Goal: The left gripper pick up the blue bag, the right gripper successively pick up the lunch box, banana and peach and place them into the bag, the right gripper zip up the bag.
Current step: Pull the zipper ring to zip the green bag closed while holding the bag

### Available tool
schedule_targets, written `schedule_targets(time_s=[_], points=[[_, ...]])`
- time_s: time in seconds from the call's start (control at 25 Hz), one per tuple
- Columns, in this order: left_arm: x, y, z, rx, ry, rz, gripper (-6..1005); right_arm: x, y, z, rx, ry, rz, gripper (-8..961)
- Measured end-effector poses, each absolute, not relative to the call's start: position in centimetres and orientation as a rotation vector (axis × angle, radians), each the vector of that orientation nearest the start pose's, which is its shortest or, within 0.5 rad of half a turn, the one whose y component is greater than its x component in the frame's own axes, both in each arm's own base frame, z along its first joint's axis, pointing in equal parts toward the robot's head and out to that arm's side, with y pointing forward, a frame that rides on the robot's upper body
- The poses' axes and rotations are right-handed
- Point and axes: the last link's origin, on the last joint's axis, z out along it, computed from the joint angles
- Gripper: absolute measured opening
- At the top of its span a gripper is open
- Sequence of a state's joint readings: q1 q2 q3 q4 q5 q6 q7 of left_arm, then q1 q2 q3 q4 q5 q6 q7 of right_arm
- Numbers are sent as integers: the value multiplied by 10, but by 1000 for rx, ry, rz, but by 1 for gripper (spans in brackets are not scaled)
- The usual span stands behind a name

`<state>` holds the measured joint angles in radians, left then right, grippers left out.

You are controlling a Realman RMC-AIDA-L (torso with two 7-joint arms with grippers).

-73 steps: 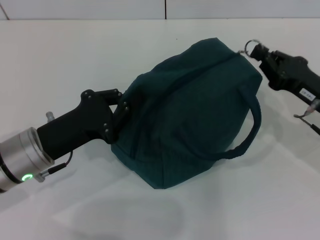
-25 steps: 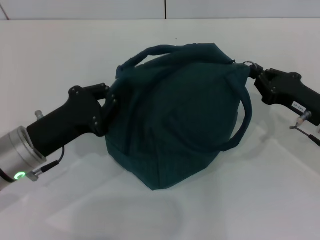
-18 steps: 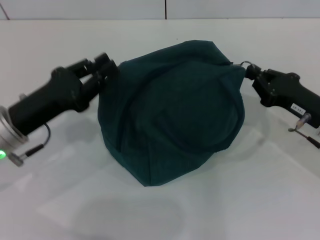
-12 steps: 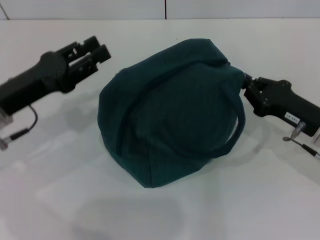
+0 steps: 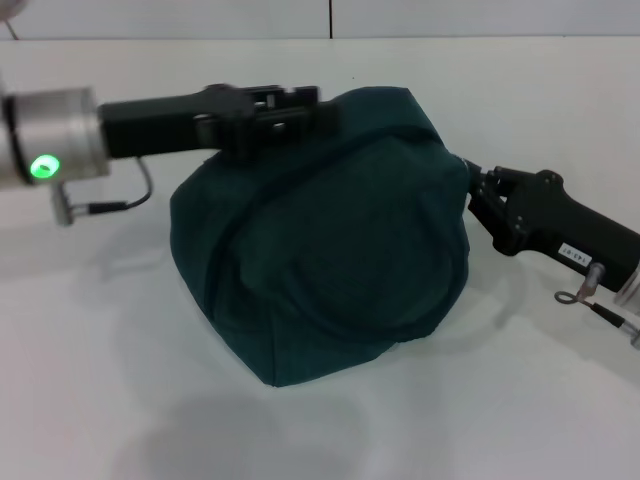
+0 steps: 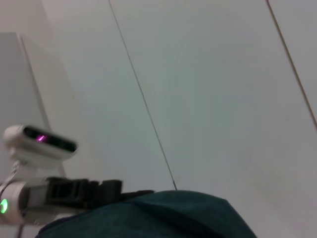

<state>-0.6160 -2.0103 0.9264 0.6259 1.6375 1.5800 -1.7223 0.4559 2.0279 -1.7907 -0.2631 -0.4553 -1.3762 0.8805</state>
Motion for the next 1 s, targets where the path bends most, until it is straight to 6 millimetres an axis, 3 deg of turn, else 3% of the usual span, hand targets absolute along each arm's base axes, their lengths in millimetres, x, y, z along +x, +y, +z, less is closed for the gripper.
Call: schedule_targets(time_s=[0.2, 0.36, 0.52, 1.0], points=[[-176, 374, 16, -2840, -947, -858, 515, 255, 306, -52, -2346, 631, 1160, 16], [-169, 377, 13, -2864, -1005, -739, 516, 257, 304, -52, -2344, 636, 1153, 16], [-169, 380, 8, -2849, -1038, -660, 461, 258, 304, -52, -2340, 638, 1152, 16], [-175, 379, 9, -2835, -1031, -647, 224, 261, 312, -42, -2238, 665, 1184, 17]])
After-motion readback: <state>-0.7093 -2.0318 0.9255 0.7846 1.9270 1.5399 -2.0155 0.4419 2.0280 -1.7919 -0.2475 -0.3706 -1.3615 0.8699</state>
